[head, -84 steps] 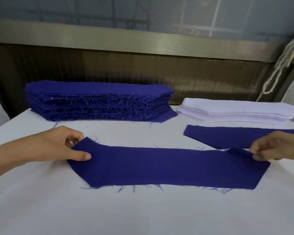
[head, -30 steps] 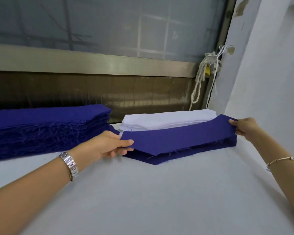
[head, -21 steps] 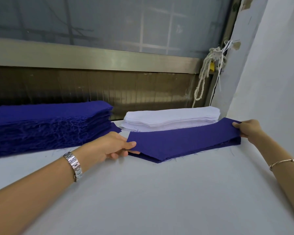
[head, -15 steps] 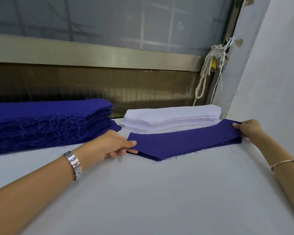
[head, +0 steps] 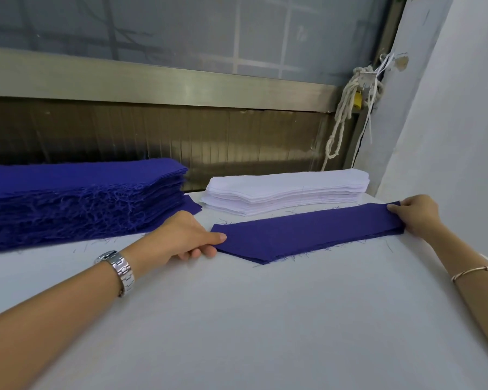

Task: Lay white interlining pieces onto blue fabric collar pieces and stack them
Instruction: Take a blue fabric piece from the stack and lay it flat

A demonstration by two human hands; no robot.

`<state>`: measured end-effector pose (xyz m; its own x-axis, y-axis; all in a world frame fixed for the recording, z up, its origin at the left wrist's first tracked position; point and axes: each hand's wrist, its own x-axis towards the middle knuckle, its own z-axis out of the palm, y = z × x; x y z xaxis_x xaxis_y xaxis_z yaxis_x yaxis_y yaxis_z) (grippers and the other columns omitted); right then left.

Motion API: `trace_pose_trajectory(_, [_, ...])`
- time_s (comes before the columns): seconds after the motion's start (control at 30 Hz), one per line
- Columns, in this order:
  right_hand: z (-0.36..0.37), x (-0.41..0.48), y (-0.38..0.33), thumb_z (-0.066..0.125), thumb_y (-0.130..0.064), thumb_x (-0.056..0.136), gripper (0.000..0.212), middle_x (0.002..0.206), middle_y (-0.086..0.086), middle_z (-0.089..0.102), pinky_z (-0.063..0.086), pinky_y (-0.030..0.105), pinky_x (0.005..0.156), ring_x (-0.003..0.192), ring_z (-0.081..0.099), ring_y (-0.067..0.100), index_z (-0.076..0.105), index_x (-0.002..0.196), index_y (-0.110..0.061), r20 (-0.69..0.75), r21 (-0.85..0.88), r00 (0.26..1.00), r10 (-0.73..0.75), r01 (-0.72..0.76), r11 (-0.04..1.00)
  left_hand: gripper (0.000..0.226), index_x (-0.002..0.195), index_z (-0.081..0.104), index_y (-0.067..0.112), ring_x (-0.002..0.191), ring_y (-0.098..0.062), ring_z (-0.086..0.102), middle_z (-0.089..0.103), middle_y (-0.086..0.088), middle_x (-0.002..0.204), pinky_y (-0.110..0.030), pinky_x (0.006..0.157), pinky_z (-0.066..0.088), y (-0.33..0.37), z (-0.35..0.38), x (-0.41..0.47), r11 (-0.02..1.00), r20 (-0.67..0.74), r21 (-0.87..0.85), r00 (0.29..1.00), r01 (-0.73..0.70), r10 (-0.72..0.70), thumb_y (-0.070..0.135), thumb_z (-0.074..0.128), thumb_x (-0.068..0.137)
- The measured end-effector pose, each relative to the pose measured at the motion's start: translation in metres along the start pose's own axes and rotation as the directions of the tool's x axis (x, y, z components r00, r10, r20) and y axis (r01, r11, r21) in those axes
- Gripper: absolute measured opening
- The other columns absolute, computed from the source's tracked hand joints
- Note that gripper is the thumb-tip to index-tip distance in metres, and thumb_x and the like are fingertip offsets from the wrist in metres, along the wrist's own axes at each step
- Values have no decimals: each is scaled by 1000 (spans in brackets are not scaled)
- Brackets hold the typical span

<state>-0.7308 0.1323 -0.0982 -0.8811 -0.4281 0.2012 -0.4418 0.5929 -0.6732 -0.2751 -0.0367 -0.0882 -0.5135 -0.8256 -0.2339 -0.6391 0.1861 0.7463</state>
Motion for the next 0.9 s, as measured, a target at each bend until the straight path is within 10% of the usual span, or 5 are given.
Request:
trace_pose_trajectory(0.73, [1, 1, -7, 50, -3, 95, 26, 81, 21, 51, 38, 37, 68, 78, 47, 34, 46, 70, 3, -53, -189, 999, 4, -14, 982, 48, 48, 72, 26, 33, -4, 44, 58, 3, 41, -20, 48, 41, -8, 0, 11, 978, -57, 196, 995, -70, 83, 59, 69, 83])
trace_pose_trajectory(0.9, [3, 0, -9, 48, 5, 91, 35, 64, 12, 41, 28, 33, 53, 66, 40, 29, 35, 60, -5, -47, -265, 998, -30, 17, 964, 52, 48, 72, 20, 32, -5, 44, 58, 3, 41, -21, 49, 41, -9, 1, 12, 976, -68, 207, 994, -68, 83, 58, 70, 83])
